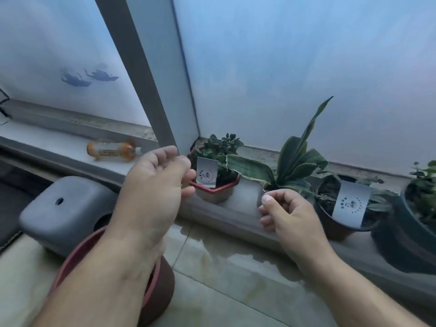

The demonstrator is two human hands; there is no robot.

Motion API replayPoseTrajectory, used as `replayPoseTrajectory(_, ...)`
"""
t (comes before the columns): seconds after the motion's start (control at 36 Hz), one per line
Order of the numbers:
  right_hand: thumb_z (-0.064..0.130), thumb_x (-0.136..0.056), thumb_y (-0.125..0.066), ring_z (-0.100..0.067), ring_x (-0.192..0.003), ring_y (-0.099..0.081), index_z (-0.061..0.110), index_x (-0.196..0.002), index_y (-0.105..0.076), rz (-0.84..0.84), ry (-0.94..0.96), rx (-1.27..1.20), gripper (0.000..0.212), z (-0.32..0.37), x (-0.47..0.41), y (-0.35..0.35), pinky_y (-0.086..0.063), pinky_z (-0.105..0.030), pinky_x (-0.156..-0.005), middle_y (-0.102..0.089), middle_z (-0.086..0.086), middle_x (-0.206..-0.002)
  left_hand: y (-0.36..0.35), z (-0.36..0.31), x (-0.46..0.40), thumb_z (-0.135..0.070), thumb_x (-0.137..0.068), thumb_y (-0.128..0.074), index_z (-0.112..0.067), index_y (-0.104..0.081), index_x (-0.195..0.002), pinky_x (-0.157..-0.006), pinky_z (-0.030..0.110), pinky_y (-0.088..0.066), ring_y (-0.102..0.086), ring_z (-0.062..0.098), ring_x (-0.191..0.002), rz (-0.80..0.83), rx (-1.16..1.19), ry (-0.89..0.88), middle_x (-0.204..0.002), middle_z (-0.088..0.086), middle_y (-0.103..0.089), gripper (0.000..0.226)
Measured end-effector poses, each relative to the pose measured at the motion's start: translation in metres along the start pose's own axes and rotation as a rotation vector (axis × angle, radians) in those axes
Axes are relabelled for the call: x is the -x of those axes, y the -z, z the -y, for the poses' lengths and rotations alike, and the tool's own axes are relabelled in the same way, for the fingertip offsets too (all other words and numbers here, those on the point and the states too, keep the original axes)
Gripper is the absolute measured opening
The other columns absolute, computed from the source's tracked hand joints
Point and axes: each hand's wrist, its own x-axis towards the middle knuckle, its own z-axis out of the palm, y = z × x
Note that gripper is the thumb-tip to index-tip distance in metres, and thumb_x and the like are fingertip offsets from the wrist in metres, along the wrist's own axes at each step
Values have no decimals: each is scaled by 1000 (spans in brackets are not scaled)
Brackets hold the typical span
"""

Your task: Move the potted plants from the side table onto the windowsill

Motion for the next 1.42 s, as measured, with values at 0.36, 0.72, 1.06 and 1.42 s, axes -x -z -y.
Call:
replayPoseTrajectory(0.36,12,-93,-68,-10,-101,-71,24,-112,-69,-5,-104,139,23,4,11,-38,-56,-40,-100,-75,5,-105,-5,36,-82,-7,-91,-56,-22,-65,-115,-103,42,-51,-63,16,-107,13,-241,68,-113,-4,-67,30)
replayPoseTrajectory(0.72,4,-93,-56,-7,-106,-53,17,-136,-49,-56,-171,156,46,25,-43,-130,-39,-18,-91,-51,19,-97,-12,69,-106,5,-88,-45,-15,-57,-134,-97,18,-37,-55,12,-121,184,-304,136,-134,-1,-61,51)
replayPoseTrajectory(1.06,1,-88,-61,-14,-109,-65,17,-121,-52,-163,-202,74,37,25,-51,-145,-54,-35,-100,-64,1,-111,-9,69,-111,7,-92,-44,-6,-50,-140,-71,2,-38,-53,3,-99,298,-295,140,-116,-4,-60,51)
replayPoseTrajectory(1.42,-5,-90,-57,-9,-98,-65,11,-121,-51,-124,-223,7,35,27,-50,-144,-53,-13,-75,-62,8,-100,-10,71,-111,4,-82,-46,-24,-60,-103,-95,41,-56,-66,17,-98,304,-339,165,-97,-7,-68,38)
